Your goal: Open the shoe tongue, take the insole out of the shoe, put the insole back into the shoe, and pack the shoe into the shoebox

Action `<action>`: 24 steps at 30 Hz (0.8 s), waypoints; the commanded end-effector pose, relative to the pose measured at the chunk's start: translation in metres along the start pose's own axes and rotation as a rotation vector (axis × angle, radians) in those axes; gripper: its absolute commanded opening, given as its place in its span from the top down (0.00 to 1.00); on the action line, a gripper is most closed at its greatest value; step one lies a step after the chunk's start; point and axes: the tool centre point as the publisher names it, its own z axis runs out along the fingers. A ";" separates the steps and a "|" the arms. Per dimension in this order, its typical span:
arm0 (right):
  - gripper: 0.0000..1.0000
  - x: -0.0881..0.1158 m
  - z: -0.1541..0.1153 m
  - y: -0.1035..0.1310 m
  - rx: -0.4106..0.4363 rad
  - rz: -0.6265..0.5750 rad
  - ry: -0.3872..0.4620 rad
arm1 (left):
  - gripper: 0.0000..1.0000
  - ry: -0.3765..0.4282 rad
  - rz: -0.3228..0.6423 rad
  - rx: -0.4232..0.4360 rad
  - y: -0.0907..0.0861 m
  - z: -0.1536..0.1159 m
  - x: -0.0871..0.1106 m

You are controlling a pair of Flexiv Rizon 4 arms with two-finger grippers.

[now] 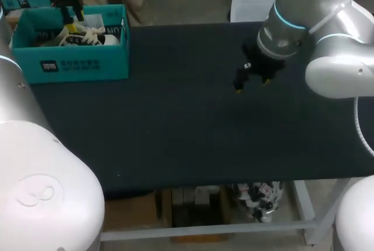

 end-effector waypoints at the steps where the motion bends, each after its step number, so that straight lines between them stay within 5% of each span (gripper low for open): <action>1: 0.00 0.000 -0.001 -0.001 0.000 0.000 -0.001 | 0.00 0.022 0.019 -0.077 -0.040 -0.015 0.014; 13: 0.00 0.000 -0.001 -0.001 0.000 0.000 -0.001 | 0.00 -0.064 0.063 -0.132 -0.114 0.003 0.068; 24: 0.00 0.000 -0.001 -0.001 0.000 0.000 -0.001 | 0.00 -0.210 0.039 -0.104 -0.143 0.035 0.105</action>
